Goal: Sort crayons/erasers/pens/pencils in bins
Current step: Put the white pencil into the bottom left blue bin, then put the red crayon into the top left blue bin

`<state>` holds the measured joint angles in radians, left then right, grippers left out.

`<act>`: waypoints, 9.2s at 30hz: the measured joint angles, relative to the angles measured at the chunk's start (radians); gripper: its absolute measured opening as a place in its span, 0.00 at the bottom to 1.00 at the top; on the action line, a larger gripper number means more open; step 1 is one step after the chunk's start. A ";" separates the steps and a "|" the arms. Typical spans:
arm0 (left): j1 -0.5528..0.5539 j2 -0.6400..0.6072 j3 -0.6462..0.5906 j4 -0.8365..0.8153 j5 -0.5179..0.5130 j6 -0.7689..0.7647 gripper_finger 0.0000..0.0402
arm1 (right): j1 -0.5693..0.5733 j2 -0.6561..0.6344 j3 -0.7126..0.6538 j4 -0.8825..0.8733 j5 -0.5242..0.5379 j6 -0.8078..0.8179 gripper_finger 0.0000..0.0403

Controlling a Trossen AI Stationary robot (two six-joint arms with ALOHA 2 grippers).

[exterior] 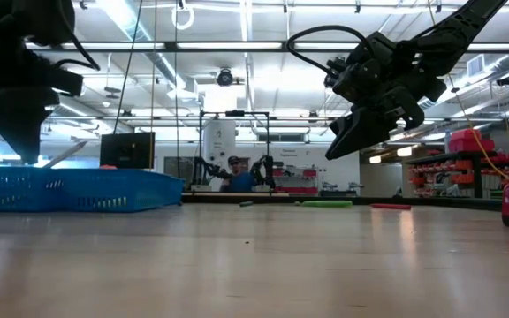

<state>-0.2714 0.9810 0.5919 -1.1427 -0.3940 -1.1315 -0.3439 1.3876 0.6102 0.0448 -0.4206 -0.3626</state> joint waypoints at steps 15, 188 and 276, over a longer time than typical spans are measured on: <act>-0.054 0.000 0.276 0.090 0.034 0.718 0.31 | 0.000 0.000 0.000 0.007 0.000 0.000 0.22; -0.019 0.162 0.431 0.342 -0.707 0.954 0.04 | -0.340 0.451 0.603 -1.022 0.559 0.493 0.22; 0.267 0.183 0.234 1.134 -0.465 1.543 0.18 | 0.063 0.397 0.888 -0.495 0.438 -0.057 0.07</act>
<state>-0.0049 1.1641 0.8263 -0.0088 -0.8592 0.4115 -0.2809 1.7850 1.4982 -0.4507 0.0178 -0.4194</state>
